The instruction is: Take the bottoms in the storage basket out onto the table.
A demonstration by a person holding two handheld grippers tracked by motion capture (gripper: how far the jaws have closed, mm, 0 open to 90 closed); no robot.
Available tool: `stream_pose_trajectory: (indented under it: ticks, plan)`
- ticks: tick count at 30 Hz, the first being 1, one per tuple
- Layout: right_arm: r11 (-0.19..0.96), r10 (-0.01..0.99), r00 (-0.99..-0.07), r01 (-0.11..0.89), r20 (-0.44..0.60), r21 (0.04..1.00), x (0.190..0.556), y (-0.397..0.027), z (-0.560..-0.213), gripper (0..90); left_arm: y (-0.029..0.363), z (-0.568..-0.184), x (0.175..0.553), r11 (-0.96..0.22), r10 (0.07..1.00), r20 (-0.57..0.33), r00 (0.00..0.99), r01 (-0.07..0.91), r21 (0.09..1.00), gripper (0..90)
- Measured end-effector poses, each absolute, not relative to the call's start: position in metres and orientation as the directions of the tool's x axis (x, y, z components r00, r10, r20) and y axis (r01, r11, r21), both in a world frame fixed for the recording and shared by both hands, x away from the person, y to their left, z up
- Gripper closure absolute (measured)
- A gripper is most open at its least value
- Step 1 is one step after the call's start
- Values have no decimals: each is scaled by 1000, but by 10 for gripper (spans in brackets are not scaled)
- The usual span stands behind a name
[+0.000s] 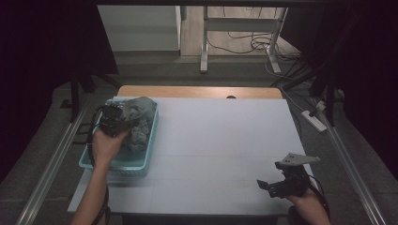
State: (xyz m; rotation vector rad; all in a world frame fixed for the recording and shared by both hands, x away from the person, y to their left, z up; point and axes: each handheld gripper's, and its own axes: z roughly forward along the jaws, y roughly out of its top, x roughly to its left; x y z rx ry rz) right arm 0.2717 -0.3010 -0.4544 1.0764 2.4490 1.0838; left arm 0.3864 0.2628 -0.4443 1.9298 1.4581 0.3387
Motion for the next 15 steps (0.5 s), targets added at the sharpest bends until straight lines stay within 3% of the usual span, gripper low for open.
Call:
stream_pose_trajectory:
  ticks: [15]
  plan:
    - [446, 716, -695, 529, 66, 722, 271, -302, -454, 11, 272, -416, 371, -85, 910, -216, 353, 671, 736, 690]
